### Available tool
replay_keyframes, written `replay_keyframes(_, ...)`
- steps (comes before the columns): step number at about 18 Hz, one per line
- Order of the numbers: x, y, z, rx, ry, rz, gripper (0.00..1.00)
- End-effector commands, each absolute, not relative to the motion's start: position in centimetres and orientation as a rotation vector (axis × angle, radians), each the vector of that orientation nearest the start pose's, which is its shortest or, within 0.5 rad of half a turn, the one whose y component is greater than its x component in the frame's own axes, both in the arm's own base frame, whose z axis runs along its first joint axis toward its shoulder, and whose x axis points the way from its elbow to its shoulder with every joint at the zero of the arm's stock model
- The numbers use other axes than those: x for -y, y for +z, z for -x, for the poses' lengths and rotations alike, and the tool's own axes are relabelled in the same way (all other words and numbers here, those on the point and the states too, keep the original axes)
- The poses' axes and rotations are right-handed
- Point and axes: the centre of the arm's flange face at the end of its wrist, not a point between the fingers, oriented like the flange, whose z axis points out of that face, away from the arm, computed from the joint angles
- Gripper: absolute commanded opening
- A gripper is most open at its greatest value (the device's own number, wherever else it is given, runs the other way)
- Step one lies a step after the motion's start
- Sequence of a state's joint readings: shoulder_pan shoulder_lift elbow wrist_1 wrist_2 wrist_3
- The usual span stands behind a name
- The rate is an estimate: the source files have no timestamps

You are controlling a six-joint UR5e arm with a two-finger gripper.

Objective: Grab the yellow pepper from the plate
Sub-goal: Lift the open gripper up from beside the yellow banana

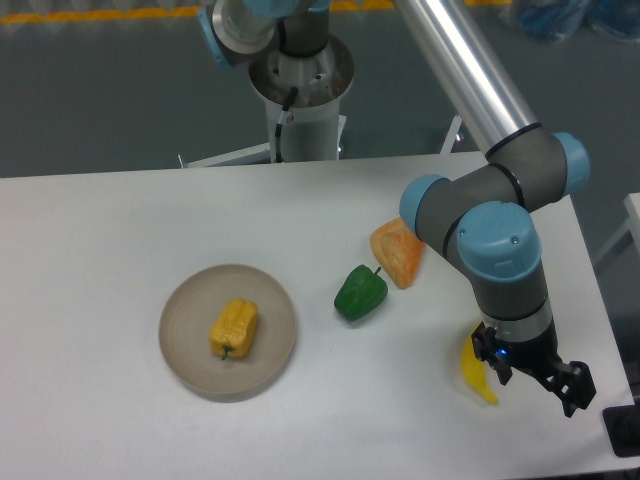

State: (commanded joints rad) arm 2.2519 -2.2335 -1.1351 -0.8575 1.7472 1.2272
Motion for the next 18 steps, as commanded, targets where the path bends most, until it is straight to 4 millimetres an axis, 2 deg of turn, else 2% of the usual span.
replay_keyframes(5,-67.7,36.8,39.8,-0.719,0.735,2.821,1.0)
replay_keyframes(10,-67.7,36.9,38.6,-0.675,0.725,2.831,1.0)
replay_keyframes(13,-66.9,37.5,36.9,-0.58,0.701,2.841,1.0)
replay_keyframes(15,-65.5,38.9,35.0,-0.458,0.663,2.832,1.0)
replay_keyframes(18,-64.6,41.3,30.4,-0.282,0.595,2.8,1.0)
